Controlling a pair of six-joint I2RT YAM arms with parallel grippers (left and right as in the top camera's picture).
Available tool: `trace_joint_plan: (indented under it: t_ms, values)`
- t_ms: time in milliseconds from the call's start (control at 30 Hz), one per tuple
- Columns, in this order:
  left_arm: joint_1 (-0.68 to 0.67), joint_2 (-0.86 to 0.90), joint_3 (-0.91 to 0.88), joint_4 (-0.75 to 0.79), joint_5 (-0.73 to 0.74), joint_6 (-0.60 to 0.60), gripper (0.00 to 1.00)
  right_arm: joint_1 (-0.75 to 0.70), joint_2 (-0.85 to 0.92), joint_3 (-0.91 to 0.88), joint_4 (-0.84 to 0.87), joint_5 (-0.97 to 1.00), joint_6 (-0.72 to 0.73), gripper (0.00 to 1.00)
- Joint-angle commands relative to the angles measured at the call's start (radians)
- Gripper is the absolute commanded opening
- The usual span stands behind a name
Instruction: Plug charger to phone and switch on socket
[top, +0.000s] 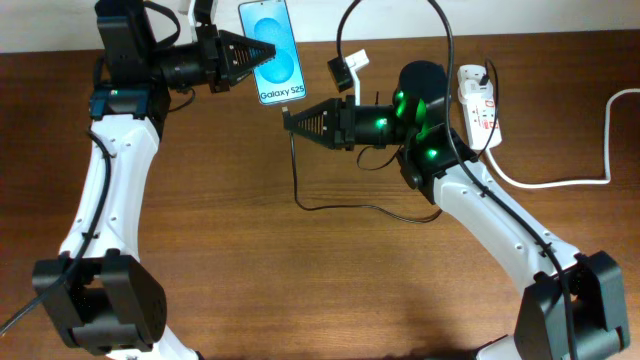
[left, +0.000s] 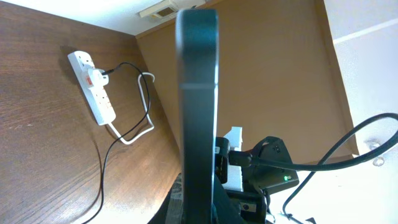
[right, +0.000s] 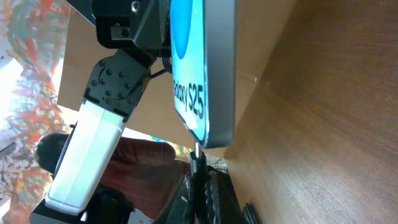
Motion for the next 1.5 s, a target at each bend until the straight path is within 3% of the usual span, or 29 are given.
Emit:
trace_joint_plan:
  t_ms: [0, 1467]
  values:
    - [0.000, 0.001, 0.013, 0.009, 0.000, -0.006, 0.00, 0.005, -0.005, 0.003, 0.016, -0.010, -0.006, 0.04]
    - [-0.001, 0.001, 0.013, 0.009, 0.005, -0.006, 0.00, 0.005, -0.004, 0.003, 0.030, 0.064, 0.019, 0.04]
